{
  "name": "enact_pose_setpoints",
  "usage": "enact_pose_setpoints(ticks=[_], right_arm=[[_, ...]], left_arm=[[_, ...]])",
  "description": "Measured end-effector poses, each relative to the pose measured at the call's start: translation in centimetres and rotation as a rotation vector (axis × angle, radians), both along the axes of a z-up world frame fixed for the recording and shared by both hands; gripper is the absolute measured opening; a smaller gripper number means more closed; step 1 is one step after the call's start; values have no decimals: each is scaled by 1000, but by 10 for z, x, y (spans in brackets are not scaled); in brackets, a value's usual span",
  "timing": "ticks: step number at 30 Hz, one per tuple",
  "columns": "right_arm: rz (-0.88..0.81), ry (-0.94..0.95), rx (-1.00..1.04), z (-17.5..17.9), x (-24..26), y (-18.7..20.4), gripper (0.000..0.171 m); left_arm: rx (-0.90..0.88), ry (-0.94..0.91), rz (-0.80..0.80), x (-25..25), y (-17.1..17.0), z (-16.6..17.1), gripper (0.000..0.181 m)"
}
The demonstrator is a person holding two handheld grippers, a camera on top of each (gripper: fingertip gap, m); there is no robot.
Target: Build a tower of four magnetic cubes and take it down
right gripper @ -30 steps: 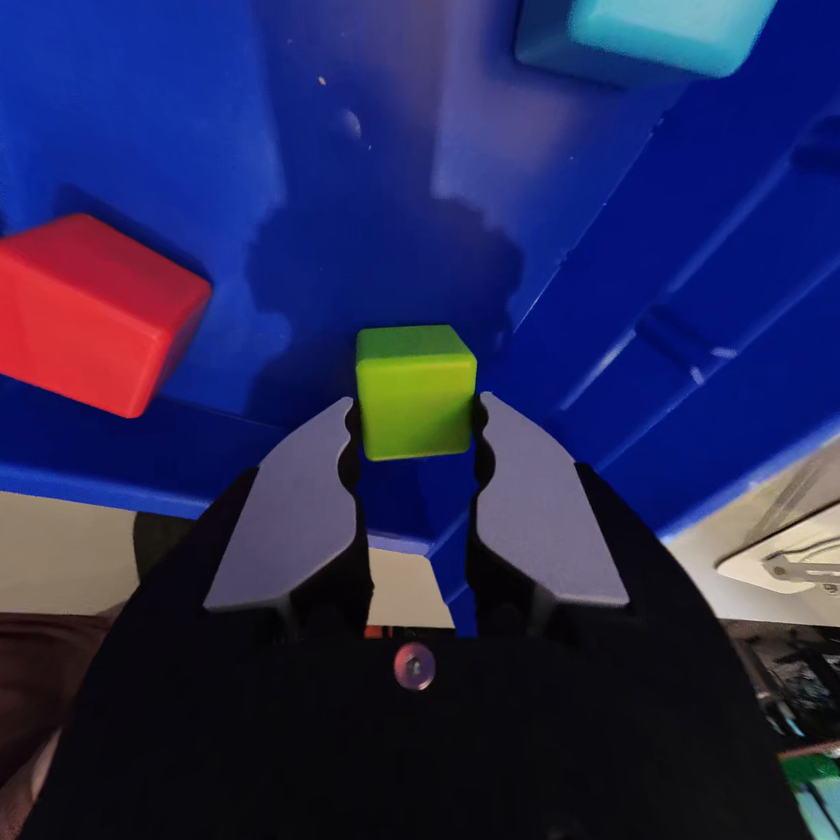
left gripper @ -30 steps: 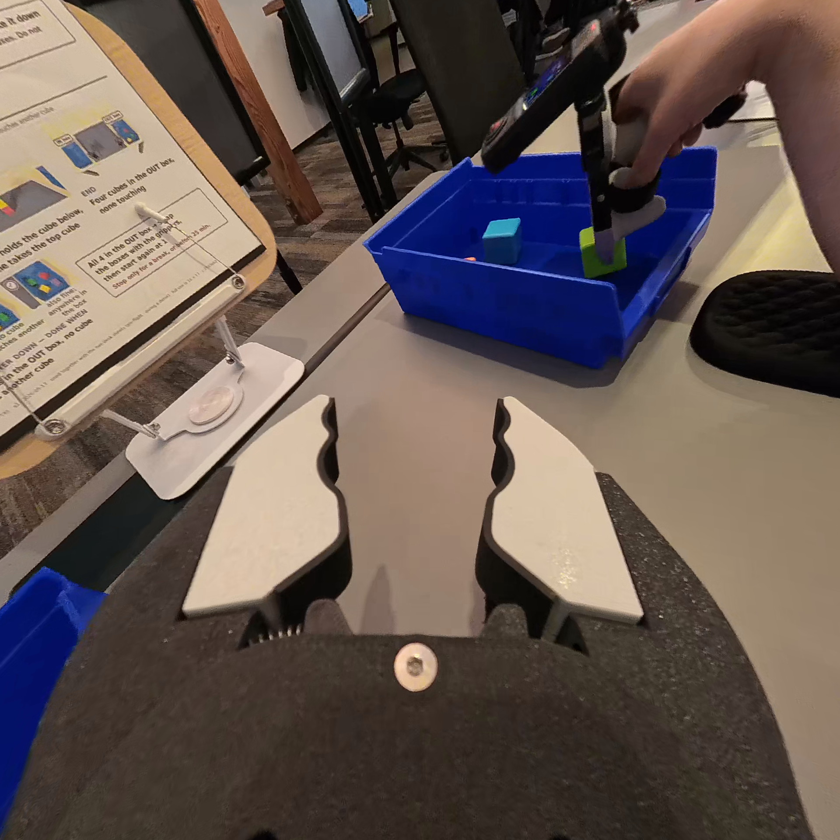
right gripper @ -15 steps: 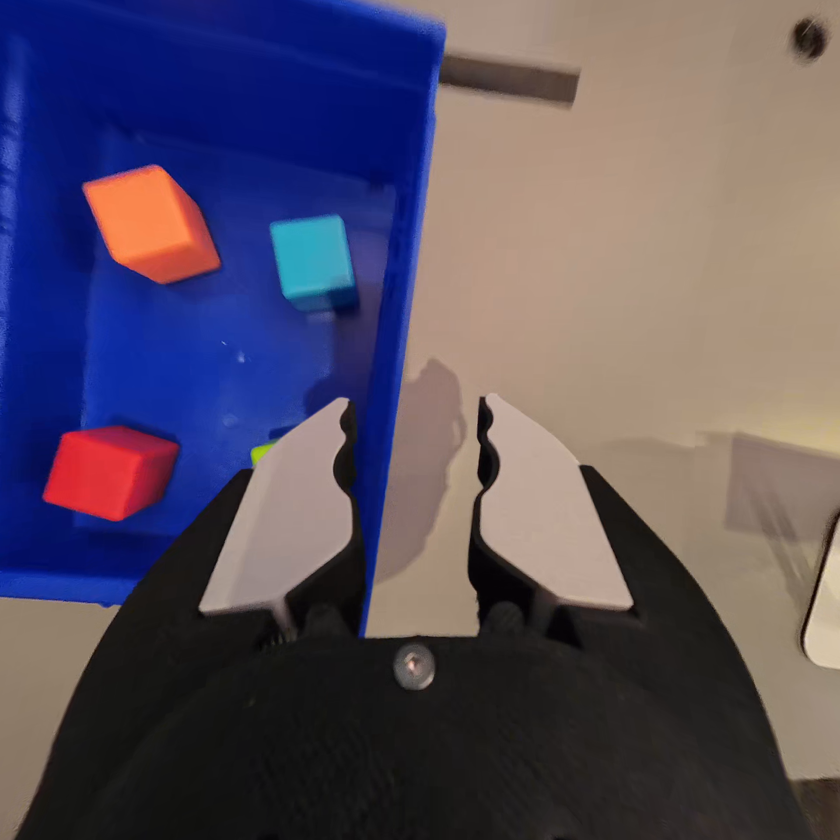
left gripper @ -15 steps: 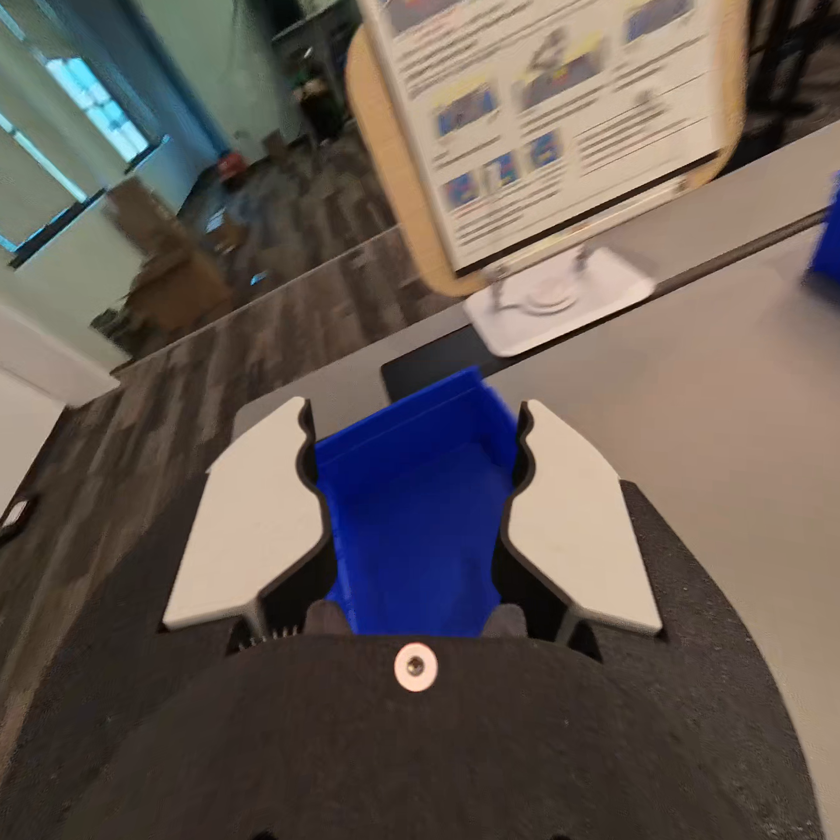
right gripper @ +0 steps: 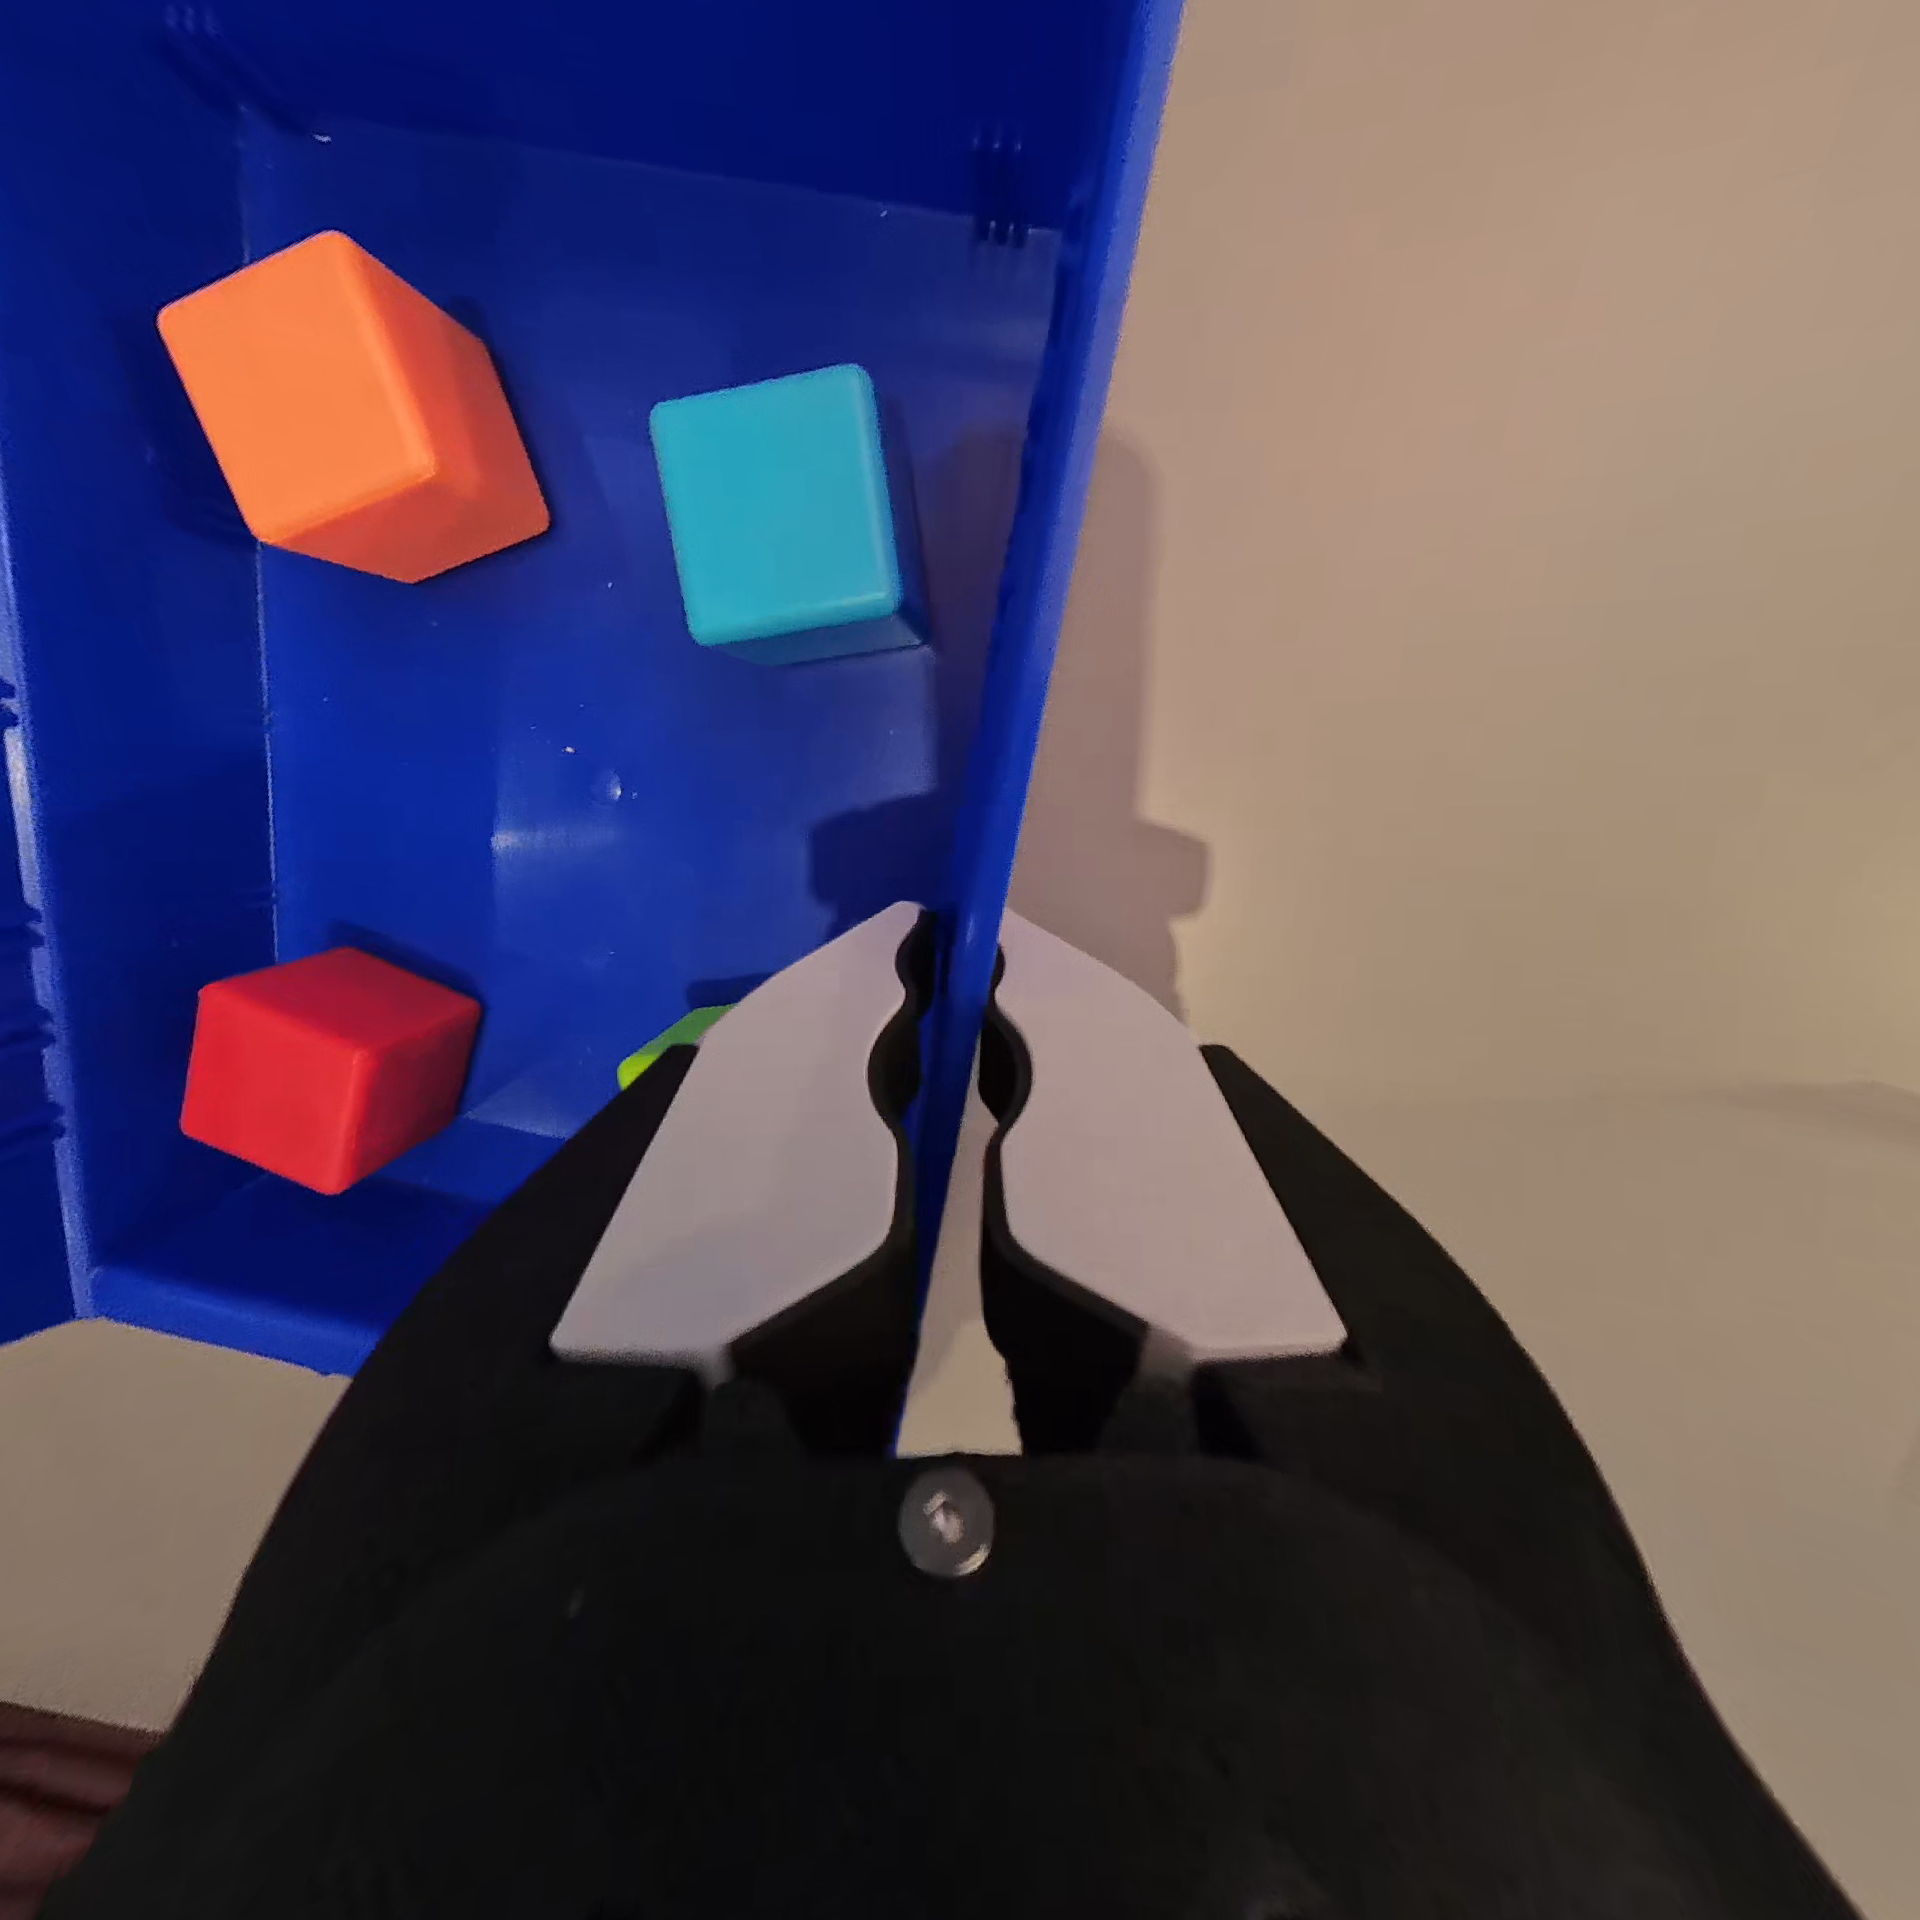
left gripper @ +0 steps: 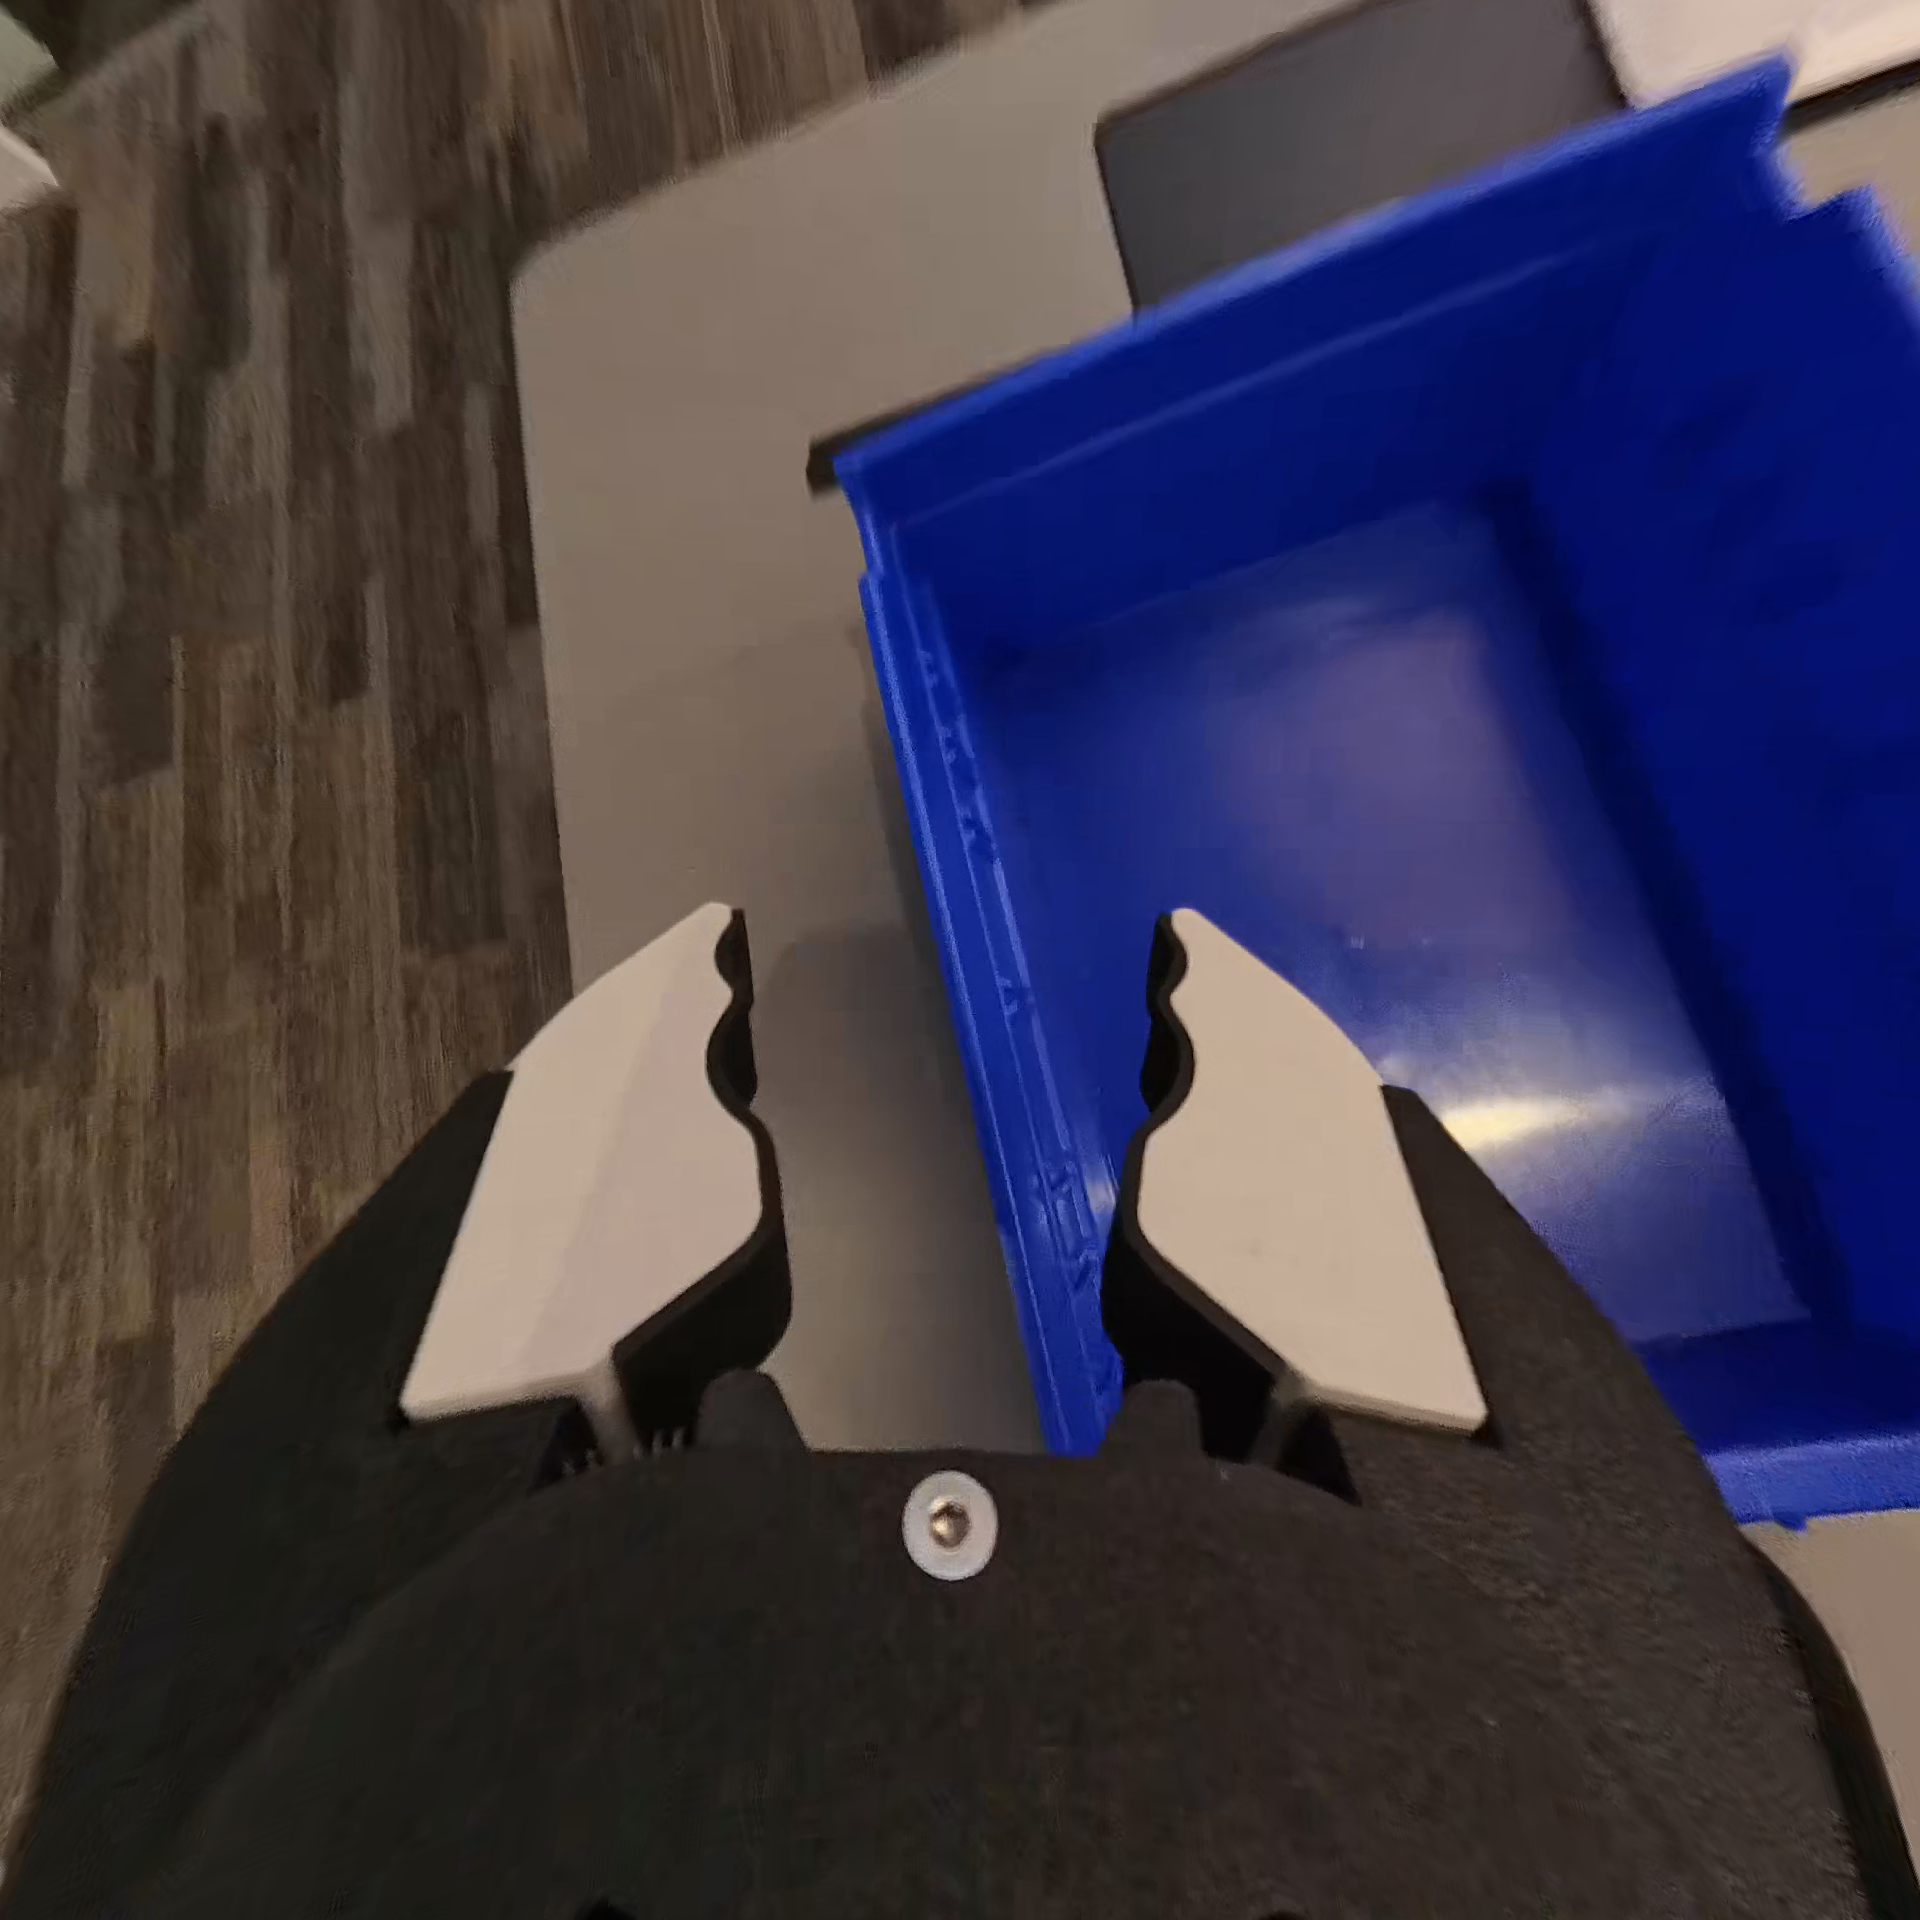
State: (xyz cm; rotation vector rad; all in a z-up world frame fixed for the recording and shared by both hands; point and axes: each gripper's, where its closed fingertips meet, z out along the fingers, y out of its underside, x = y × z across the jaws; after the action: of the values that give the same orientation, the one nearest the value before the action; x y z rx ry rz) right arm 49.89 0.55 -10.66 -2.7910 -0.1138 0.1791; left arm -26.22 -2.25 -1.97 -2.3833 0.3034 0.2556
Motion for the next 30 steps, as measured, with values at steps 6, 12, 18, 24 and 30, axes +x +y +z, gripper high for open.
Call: enact_pose_setpoints(ticks=[6, 12, 18, 24, 30], right_arm=[[85, 12, -32, 1, -32, 1, 7], [172, 8, -67, 1, -92, 4, 7], [279, -27, -91, 2, -159, -3, 7], [372, -46, -90, 1, -207, -14, 9], [395, -66, -93, 1, -211, -15, 11]], left_arm=[[-238, -9, 91, -18, -11, -49, 65], [-452, -159, 109, -14, -33, -86, 41], [-522, -135, 85, 10, -32, -94, 12], [-539, -105, -13, 69, -24, -95, 14], [-516, 14, -104, 116, -18, -96, 23]])
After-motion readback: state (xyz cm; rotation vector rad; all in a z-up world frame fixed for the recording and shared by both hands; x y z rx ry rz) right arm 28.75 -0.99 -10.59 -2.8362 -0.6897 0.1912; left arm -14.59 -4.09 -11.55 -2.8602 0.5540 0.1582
